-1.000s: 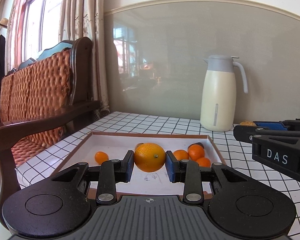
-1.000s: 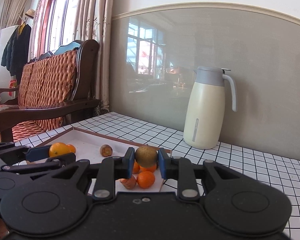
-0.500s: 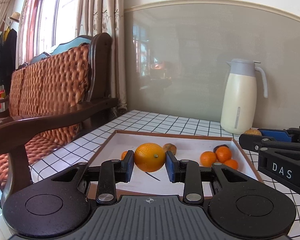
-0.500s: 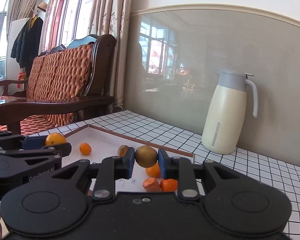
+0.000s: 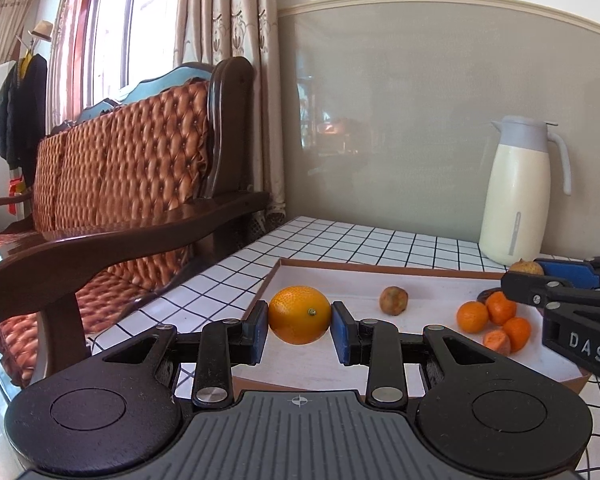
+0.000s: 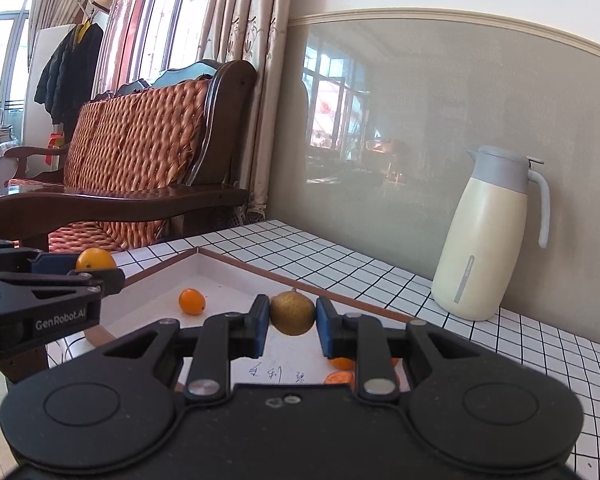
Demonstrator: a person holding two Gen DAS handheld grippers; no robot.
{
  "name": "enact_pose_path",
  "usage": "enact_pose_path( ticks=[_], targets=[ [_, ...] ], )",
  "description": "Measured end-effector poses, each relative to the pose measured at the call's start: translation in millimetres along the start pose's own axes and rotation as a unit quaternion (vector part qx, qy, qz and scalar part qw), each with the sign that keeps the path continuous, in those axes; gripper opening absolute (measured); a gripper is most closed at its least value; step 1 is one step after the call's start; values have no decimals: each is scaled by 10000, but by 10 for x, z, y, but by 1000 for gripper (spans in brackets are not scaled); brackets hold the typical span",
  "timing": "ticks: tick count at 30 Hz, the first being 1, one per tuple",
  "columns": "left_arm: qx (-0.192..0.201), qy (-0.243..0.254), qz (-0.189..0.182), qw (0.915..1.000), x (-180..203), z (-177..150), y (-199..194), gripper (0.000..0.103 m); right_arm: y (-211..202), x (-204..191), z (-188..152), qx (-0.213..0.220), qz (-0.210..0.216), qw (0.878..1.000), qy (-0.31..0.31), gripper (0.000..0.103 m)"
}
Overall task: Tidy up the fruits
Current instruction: 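Carry the small orange and the brown fruit over the cardboard tray with both tools, then open both tools to drop the small orange and brown fruit into the tray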
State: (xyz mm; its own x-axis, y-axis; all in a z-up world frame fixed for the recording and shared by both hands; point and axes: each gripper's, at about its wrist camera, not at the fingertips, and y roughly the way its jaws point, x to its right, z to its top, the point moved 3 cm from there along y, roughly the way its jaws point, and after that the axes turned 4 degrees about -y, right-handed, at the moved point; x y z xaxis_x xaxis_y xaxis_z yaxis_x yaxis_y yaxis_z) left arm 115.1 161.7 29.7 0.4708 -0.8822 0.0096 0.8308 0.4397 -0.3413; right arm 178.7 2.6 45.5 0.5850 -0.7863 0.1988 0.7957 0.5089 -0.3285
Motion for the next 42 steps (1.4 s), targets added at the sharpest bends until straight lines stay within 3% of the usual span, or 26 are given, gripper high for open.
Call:
enact_pose_path(
  ticks=[24, 42],
  targets=[
    [-113, -30, -4, 9999, -65, 190, 640, 34, 477, 486, 35, -143, -454, 9986, 243, 17],
    [-271, 16, -49, 9996, 123, 317, 1144, 34, 893, 668, -20, -454, -315, 9977, 388, 17]
  ],
)
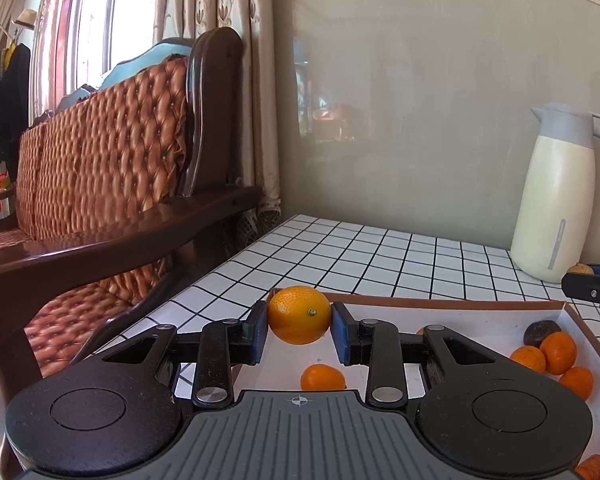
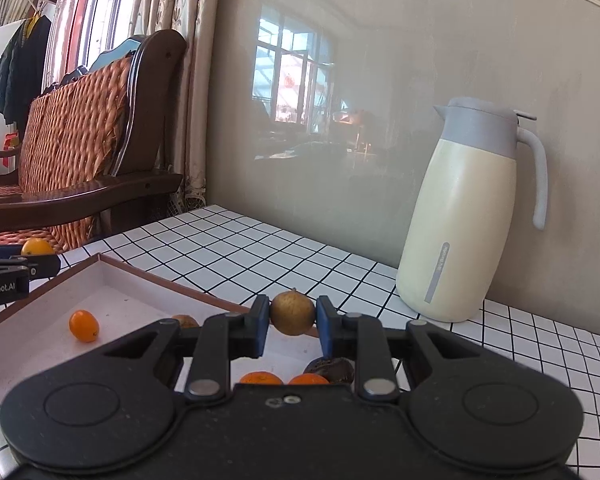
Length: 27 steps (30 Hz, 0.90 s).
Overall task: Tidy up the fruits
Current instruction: 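Open both tools to drop the small orange and brown fruit into the tray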
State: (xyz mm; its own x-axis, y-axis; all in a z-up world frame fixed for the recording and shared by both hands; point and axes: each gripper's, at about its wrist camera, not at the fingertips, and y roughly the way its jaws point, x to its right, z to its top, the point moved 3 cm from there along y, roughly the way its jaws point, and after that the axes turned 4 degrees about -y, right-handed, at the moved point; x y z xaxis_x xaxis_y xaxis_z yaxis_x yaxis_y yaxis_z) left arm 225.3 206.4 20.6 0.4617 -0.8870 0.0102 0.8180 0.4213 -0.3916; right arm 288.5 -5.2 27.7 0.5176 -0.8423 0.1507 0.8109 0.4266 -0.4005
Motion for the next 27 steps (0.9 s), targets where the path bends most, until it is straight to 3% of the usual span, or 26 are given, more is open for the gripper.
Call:
enact_pose_path(
  ticks=[14, 15, 16, 17, 18, 24, 27],
  targets=[
    [-144, 56, -36, 9999, 116, 11, 266, 34, 254, 19, 6, -363, 290, 9989, 87, 17],
    [-141, 74, -23, 9999, 116, 14, 269, 36, 284, 9, -7, -530, 229, 9983, 19, 26],
    [-105, 73, 29, 9999, 112, 3, 269, 45, 301, 9, -21, -594, 103, 9982, -30, 49],
    [-47, 65, 84, 9999, 111, -2, 259, 83, 273, 15, -41, -465, -70, 9989, -42, 65],
    [58, 83, 77, 9999, 111, 4, 233, 98, 234, 26, -49, -308, -162, 9994, -37, 82],
    [170, 41, -50, 9998, 92, 42, 160, 98, 167, 52, -30, -226, -125, 9997, -6, 80],
    [169, -71, -130, 9997, 83, -6, 54, 98, 12, 40, -22, 67, -262, 9996, -117, 89]
  ],
)
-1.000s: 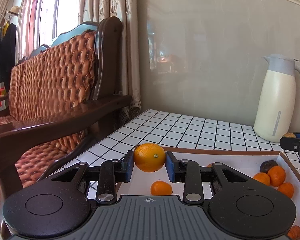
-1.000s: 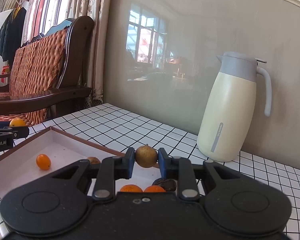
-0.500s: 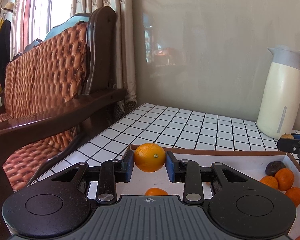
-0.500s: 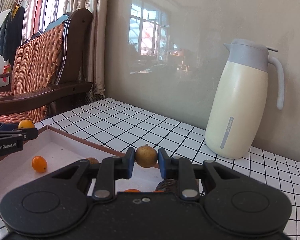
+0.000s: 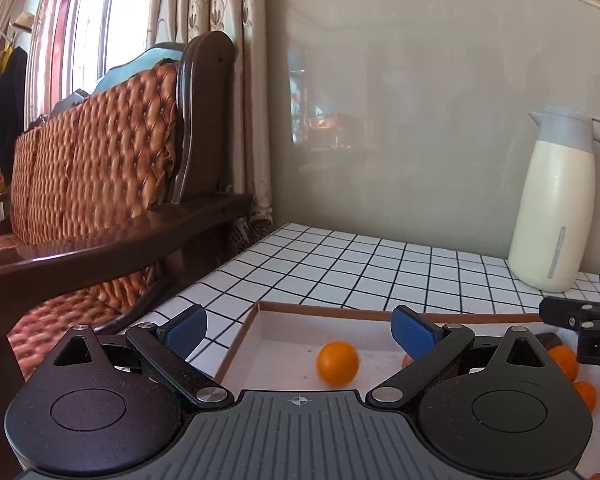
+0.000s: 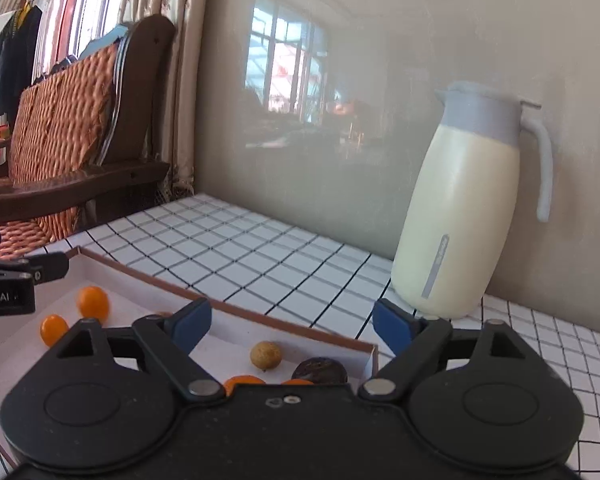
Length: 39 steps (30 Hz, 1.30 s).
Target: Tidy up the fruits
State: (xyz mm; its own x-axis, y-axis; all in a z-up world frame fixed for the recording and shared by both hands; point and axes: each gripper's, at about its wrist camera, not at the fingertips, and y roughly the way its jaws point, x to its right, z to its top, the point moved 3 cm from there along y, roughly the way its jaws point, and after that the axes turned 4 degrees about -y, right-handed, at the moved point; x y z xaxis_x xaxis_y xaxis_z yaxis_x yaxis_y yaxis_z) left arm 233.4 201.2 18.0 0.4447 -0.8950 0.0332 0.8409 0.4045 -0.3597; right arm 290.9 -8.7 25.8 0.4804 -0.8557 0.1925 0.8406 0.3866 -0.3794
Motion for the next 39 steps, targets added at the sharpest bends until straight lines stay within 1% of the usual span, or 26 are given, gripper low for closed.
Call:
enact_pose_path(
  ticks=[2, 3, 4, 5, 6, 7, 8, 9, 10, 12, 16, 18, 21, 23, 25, 26, 29, 33, 39],
  targets=[
    [138, -44, -5, 9999, -6, -44, -193, 98, -195, 32, 4, 154, -75, 9999, -25, 89],
    [187, -66, 15, 9998, -15, -72, -329, 98, -342, 63, -2, 219, -161, 9996, 77, 90],
    [161, -77, 19, 9998, -24, -109, -456, 98, -522, 89, -40, 346, -212, 9990, 176, 93],
    [215, -48, 2, 9998, -35, -183, -630, 98, -733, 110, -110, 563, -240, 9979, 227, 96],
    [362, 24, 47, 9993, -55, -266, -801, 98, -930, 124, -182, 764, -301, 9963, 244, 97],
    [331, 52, 141, 9993, -87, -320, -910, 98, -1113, 135, -234, 835, -456, 9952, 250, 97],
    [152, -33, 165, 9997, -134, -354, -1007, 98, -1246, 129, -261, 790, -613, 9946, 259, 97],
    [103, -184, 129, 9997, -189, -372, -1120, 98, -1368, 115, -277, 733, -672, 9947, 258, 97],
    [154, -266, 106, 9995, -225, -377, -1241, 98, -1496, 99, -292, 712, -650, 9950, 270, 97],
    [387, -227, 125, 9989, -273, -360, -1537, 98, -1764, 80, -315, 751, -576, 9951, 295, 97],
    [686, -102, -105, 9975, -277, -359, -2067, 98, -2182, 65, -385, 791, -548, 9951, 247, 97],
    [819, -3, -186, 9965, -260, -401, -2272, 98, -2329, 54, -468, 708, -562, 9957, 205, 97],
    [724, -64, -421, 9965, -218, -504, -2425, 98, -2466, 51, -589, 603, -593, 9961, 261, 97],
    [774, 114, -349, 9963, -160, -592, -2492, 98, -2553, 61, -599, 784, -704, 9940, 282, 97],
    [963, 158, -360, 9946, -121, -620, -2554, 98, -2553, 28, -612, 745, -764, 9942, 119, 97],
    [995, 188, -345, 9943, -90, -628, -2563, 98, -2525, 21, -612, 677, -814, 9944, 38, 97],
    [1007, 229, -343, 9941, -12, -638, -2567, 98, -2473, 9, -617, 533, -863, 9948, -91, 97],
    [998, 245, -342, 9941, 17, -638, -2562, 98, -2521, 46, -648, 593, -873, 9944, 67, 97],
    [1014, 186, -309, 9942, -33, -645, -2578, 98, -2528, 51, -666, 620, -870, 9942, 99, 97]
  ],
)
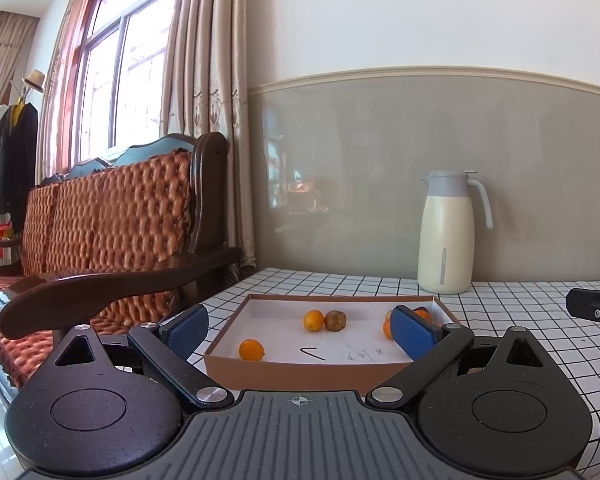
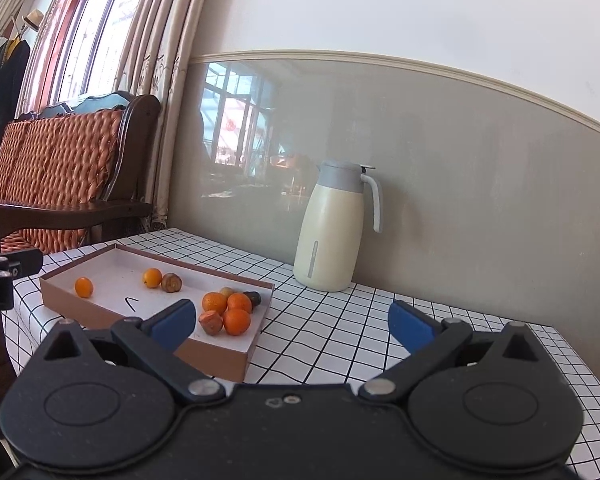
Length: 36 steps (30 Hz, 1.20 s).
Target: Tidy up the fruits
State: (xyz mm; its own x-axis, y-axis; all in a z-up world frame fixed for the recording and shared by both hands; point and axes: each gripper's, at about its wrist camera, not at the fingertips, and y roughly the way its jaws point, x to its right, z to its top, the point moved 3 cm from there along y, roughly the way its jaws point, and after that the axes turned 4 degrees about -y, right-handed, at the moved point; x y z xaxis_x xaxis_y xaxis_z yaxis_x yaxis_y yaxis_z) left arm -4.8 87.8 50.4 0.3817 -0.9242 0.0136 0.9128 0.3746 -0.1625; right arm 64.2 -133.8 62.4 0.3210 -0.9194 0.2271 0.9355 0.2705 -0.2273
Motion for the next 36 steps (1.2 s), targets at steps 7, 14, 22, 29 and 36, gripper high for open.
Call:
enact_pose_path(
  ticks=[7, 14, 22, 29, 36],
  targets=[
    [0, -60, 55, 10000, -24, 4, 1, 98, 6, 19, -5, -10, 16, 10000, 62, 97],
    [-64, -249, -7, 9997, -95, -2, 9, 98, -5, 35, -5, -16, 17, 9999, 103, 97],
    [31, -156, -62, 9999, -67, -7, -20, 98, -12, 38, 2, -28, 18, 9999, 95, 97],
    [65, -114, -49, 9999, -60, -2, -37, 98, -16, 38, 2, -33, 14, 9999, 107, 97],
    [108, -120, -46, 9999, -53, -1, -56, 98, -30, 29, 7, -42, 23, 10000, 86, 97]
  ],
)
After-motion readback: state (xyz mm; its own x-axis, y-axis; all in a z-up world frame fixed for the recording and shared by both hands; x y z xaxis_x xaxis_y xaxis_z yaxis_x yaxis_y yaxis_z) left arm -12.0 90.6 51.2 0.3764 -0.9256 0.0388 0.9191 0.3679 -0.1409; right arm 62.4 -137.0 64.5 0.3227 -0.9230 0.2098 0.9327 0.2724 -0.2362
